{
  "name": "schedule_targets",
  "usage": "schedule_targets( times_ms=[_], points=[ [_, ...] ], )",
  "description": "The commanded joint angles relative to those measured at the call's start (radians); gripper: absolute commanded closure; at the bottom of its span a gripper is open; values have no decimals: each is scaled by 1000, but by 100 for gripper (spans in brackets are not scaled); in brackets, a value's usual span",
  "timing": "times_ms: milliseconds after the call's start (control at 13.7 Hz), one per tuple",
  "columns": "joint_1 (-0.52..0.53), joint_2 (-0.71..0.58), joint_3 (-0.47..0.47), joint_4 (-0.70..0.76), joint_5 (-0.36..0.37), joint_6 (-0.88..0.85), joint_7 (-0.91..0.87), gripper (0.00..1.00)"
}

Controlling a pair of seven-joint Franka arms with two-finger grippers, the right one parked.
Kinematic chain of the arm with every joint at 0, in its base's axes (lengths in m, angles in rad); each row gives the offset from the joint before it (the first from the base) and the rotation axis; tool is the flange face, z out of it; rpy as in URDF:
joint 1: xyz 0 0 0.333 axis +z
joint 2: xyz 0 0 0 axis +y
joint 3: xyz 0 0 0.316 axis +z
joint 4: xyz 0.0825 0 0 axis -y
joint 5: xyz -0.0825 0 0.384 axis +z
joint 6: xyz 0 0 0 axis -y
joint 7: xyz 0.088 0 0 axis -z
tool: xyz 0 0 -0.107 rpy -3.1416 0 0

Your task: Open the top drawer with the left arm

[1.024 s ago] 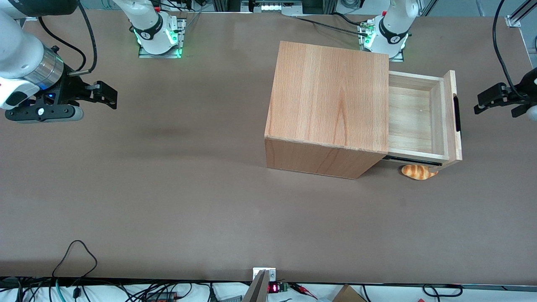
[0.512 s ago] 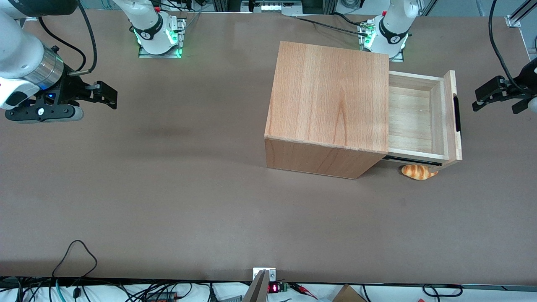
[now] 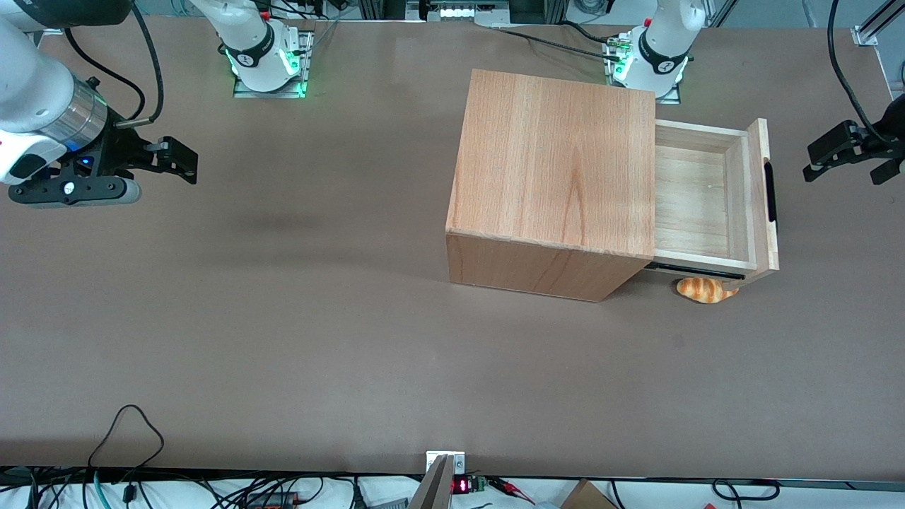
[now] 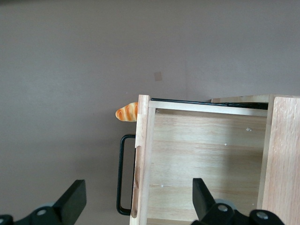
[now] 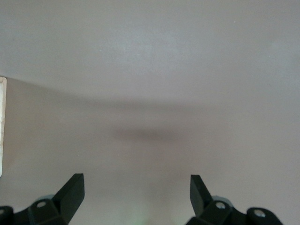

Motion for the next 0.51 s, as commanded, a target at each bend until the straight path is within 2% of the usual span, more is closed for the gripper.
schedule_targets(
  times_ms=[0, 439],
  points=[
    [-8, -34, 4, -35, 15, 23, -46, 0],
    [-8, -27, 5, -27, 15, 17, -60, 0]
  ],
)
